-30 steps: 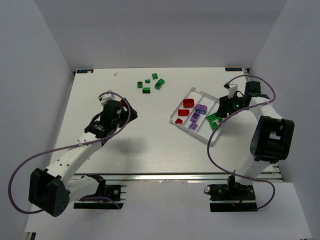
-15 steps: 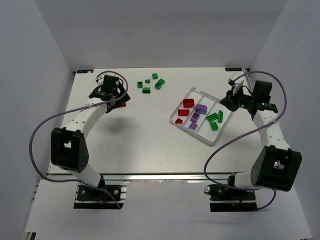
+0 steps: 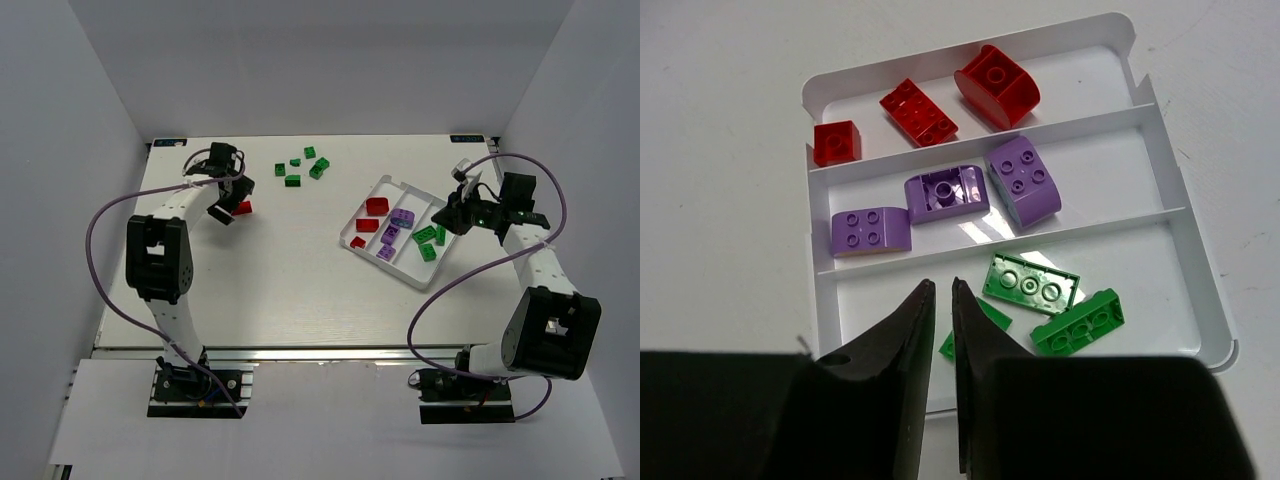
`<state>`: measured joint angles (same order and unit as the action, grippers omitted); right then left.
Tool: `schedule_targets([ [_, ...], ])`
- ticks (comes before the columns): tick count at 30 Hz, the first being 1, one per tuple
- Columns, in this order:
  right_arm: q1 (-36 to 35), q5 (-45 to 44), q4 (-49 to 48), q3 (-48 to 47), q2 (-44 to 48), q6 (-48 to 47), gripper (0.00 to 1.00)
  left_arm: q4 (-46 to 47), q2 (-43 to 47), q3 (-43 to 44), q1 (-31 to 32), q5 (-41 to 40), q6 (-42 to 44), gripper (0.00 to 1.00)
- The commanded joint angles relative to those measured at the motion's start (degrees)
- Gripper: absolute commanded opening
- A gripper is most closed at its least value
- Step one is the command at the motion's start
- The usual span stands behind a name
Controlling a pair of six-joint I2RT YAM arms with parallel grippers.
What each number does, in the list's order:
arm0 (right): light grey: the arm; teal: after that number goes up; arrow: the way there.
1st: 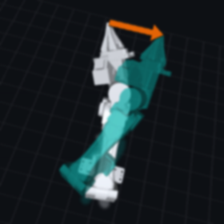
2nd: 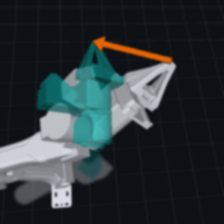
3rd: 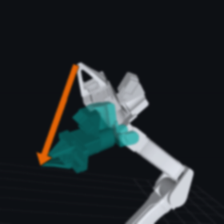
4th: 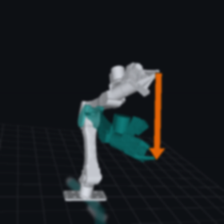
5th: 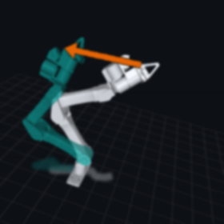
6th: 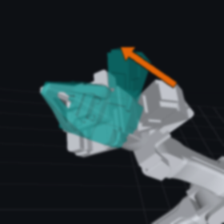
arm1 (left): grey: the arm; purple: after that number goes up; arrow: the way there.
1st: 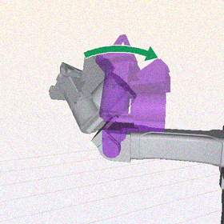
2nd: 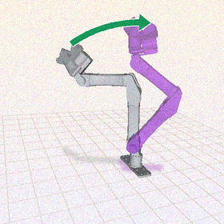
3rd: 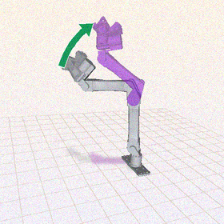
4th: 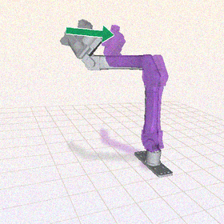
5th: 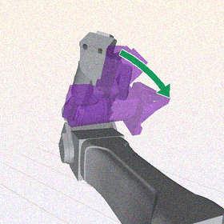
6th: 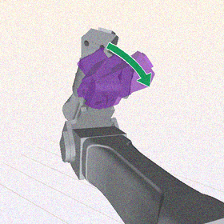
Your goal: Sort the legos into containers by color
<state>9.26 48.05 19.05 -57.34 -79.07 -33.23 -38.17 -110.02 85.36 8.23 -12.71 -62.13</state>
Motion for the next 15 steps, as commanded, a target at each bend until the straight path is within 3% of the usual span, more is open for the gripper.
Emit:
schedule_targets([
  [1, 0.06, 0.29, -2.26, 1.44, 1.9, 1.24, 0.18, -0.58, -2.11, 2.61, -1.02, 2.77, -7.21, 0.94],
  [15, 0.06, 0.55, -3.23, 2.85, 1.55, 2.3, 0.19, 0.65, -14.34, 12.72, -2.52, 6.03, -11.08, 0.84],
])
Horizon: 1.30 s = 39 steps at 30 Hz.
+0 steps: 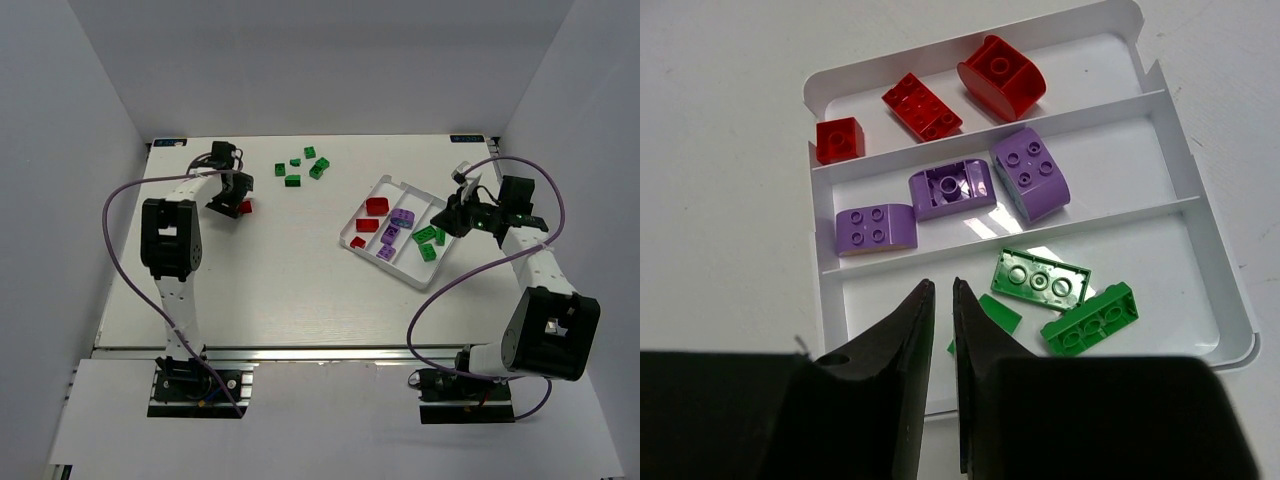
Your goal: Sort the legos into containers by color
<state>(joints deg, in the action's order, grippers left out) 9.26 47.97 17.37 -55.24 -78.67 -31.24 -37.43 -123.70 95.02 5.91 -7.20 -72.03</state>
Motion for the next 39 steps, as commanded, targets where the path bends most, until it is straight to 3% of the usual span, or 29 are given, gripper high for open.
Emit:
schedule_targets([
  [1, -0.03, 0.64, -1.55, 0.93, 1.15, 0.31, 0.19, -0.1, -1.1, 3.32, -0.2, 0.44, -1.18, 0.84],
  [9, -0.03, 0.81, -1.46, 1.28, 0.8, 0.31, 0.18, 0.34, -0.85, 0.43, -0.46, 0.7, -1.62, 0.69],
  [17, -0.03, 1.08, -0.85, 0.4, 0.54, 0.57, 0.18, 5.69, 4.86, -6.68, -0.55, 3.68, 1.18, 0.23],
  [21, -0.03, 0.9, 1.78, -0.65, 0.71, -1.0, 0.18, 9.56, 8.9, -10.03, 0.06, 9.2, 4.61, 0.08],
  [29, 0.06, 0.64, 4.61, -2.06, 1.86, -1.37, 0.18, 18.43, 22.52, -22.93, 7.44, 18.53, 14.54, 0.01],
  [32, -0.03, 0.9, 5.13, -1.8, 2.47, -0.49, 0.18, 24.4, 26.66, -27.85, 11.92, 22.82, 18.14, 0.0],
  [33, -0.03, 0.82, 5.22, -1.54, 2.73, -0.48, 0.18, 31.12, 28.41, -29.79, 13.67, 24.85, 18.76, 0.0],
  [36, -0.03, 0.73, 6.27, -1.01, 3.53, -0.48, 0.18, 43.36, 29.13, -35.24, 16.4, 30.31, 18.33, 0.0],
  [39, 0.06, 0.64, 7.5, -0.48, 4.4, -1.1, 0.18, 42.62, 27.03, -32.47, 19.73, 30.32, 21.31, 0.01],
])
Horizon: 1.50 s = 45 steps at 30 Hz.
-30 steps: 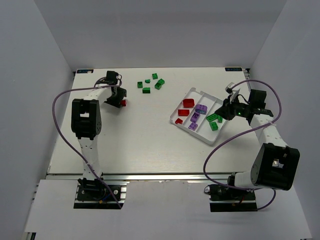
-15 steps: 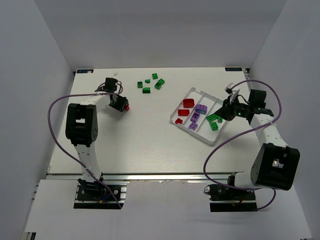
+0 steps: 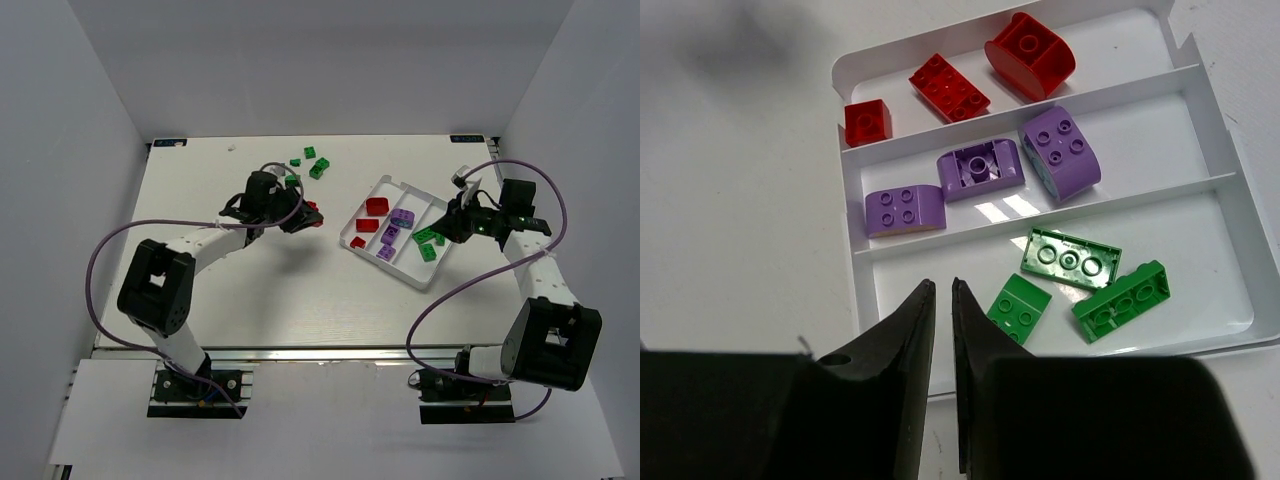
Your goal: Sort the legos into containers by color
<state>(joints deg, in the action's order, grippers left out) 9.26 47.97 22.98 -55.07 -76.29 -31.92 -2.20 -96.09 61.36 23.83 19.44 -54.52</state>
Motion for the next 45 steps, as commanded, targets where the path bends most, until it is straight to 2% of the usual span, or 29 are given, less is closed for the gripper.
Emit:
schedule_targets([
  [1, -0.03, 0.55, 2.24, -0.57, 2.46, -0.68, 0.18, 6.51, -1.63, 2.43, 2.7, 3.5, 5.55, 0.01],
  [8, 0.06, 0.29, 3.56, -0.48, 3.25, -1.39, 0.19, 0.0, -11.9, 14.04, 8.86, 1.83, 11.1, 0.04],
  [18, 0.06, 0.46, 3.47, 0.05, 2.64, -1.21, 0.19, -5.17, -20.09, 24.32, 12.81, -2.3, 13.12, 0.24],
  [29, -0.29, 0.2, 3.56, -0.3, 1.58, -1.21, 0.2, -10.54, -26.16, 32.32, 13.78, -3.45, 14.35, 0.43],
  [32, -0.47, 0.11, 3.56, -0.57, 1.15, -1.21, 0.21, -11.51, -26.43, 33.47, 13.87, -3.71, 14.53, 0.54],
  [33, -0.55, 0.02, 3.39, -0.65, 0.97, -1.21, 0.21, -11.86, -26.25, 33.73, 13.87, -3.8, 15.05, 0.64],
  [35, -0.91, 0.11, 3.21, -0.92, 0.71, -1.21, 0.21, -12.91, -25.55, 34.26, 13.87, -4.32, 15.58, 0.98],
  [40, -1.96, -0.06, 2.68, -1.79, -0.26, -1.39, 0.22, -14.76, -21.86, 32.95, 13.87, -7.04, 17.61, 0.98],
  [45, -4.77, -1.47, 1.02, -3.37, -2.01, -1.39, 0.23, -15.65, -13.09, 26.98, 13.87, -13.1, 20.24, 0.98],
])
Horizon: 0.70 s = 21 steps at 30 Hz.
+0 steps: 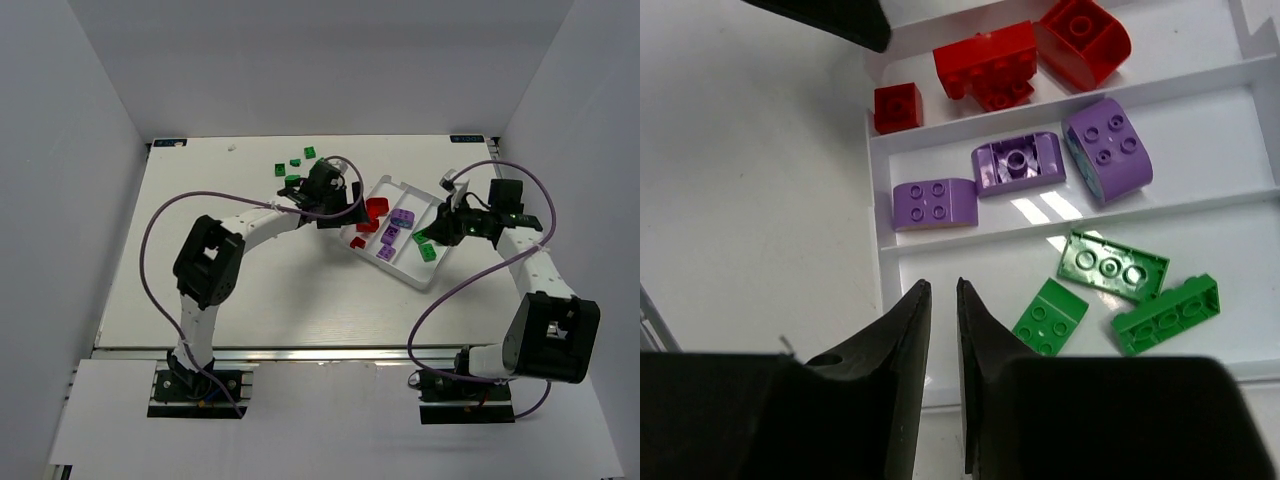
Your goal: Sort the legos into containers by color
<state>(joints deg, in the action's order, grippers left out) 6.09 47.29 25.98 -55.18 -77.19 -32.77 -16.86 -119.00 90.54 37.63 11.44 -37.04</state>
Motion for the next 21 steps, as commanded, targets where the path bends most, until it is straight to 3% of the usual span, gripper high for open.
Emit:
schedule_targets([
  [1, -3.26, -1.4, -2.24, -3.97, -1.56, -0.36, 0.23, -0.63, 13.93, -3.87, 0.08, -6.51, 3.02, 0.98],
  [4, -6.08, -2.81, -2.42, -8.53, -4.54, 0.52, 0.23, 0.6, 22.1, -10.98, 0.08, -11.08, 3.46, 0.98],
  [7, -11.69, -6.23, -4.35, -13.45, -8.06, 3.67, 0.31, 1.13, 29.4, -17.84, 0.08, -17.76, 3.38, 0.98],
  [12, -18.64, -18.27, -8.92, -21.97, -15.96, 10.87, 0.53, -0.8, 38.74, -26.98, -0.45, -28.47, 0.4, 0.98],
  [15, -21.29, -24.25, -8.23, -32.42, -24.19, 17.72, 0.65, -2.82, 44.0, -31.73, -1.24, -31.03, -1.36, 0.98],
  [18, -22.87, -31.36, -7.69, -41.49, -31.42, 29.41, 0.85, -4.32, 49.1, -36.13, -2.03, -33.23, -3.73, 0.98],
  [21, -25.59, -33.75, -9.46, -44.92, -35.55, 34.34, 0.89, -5.19, 53.76, -40.0, -2.73, -34.82, -5.49, 0.98],
])
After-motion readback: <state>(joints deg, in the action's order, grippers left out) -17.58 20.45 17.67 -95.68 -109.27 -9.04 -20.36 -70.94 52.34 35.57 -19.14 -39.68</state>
